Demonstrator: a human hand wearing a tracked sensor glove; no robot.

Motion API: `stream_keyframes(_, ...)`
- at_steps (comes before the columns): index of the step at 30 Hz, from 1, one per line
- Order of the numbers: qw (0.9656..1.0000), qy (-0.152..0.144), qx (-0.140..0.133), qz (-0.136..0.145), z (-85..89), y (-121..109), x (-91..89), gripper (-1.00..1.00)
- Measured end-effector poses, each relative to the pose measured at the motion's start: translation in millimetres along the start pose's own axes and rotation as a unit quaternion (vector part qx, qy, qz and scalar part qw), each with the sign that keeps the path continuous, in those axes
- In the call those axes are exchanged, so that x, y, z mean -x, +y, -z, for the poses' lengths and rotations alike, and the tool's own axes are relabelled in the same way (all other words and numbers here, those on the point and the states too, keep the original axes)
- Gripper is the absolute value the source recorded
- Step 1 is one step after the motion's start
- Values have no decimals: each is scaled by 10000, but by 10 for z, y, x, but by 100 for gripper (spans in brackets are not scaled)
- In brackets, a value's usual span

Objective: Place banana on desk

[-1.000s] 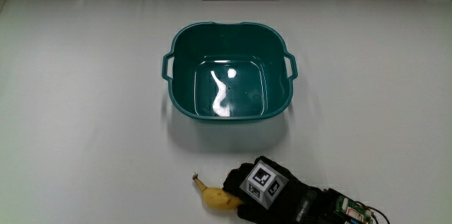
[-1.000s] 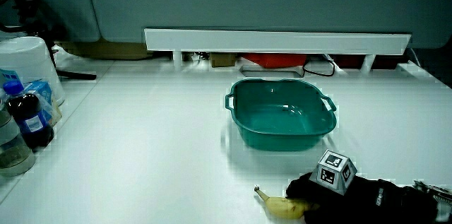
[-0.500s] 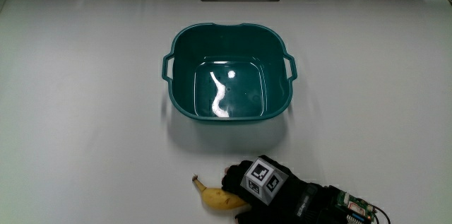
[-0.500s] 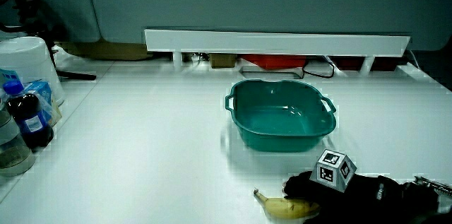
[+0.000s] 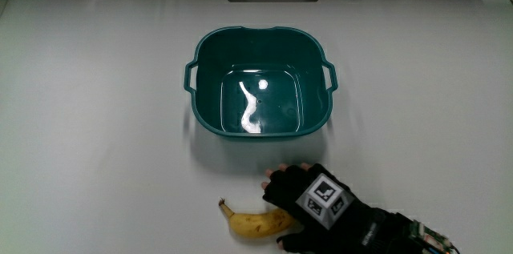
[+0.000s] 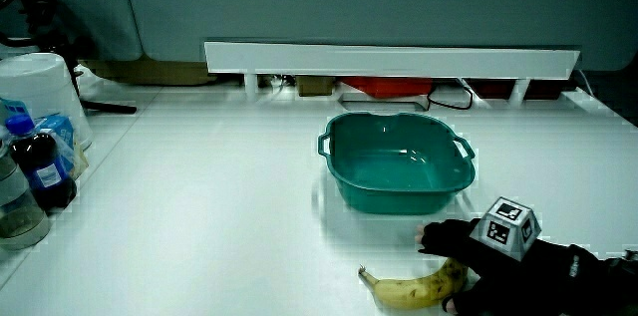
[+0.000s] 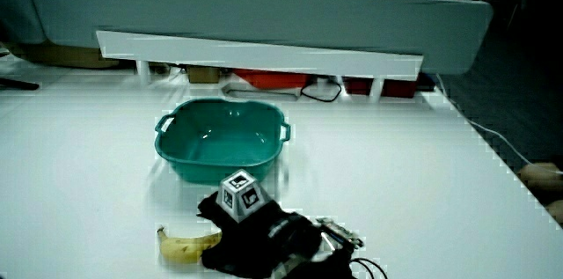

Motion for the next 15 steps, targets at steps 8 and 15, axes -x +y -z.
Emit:
stream_keyframes(8, 9951, -385, 281, 864, 91, -403, -359, -100)
stream_keyframes(15, 9920, -418, -471, 1097, 203, -711, -498, -100)
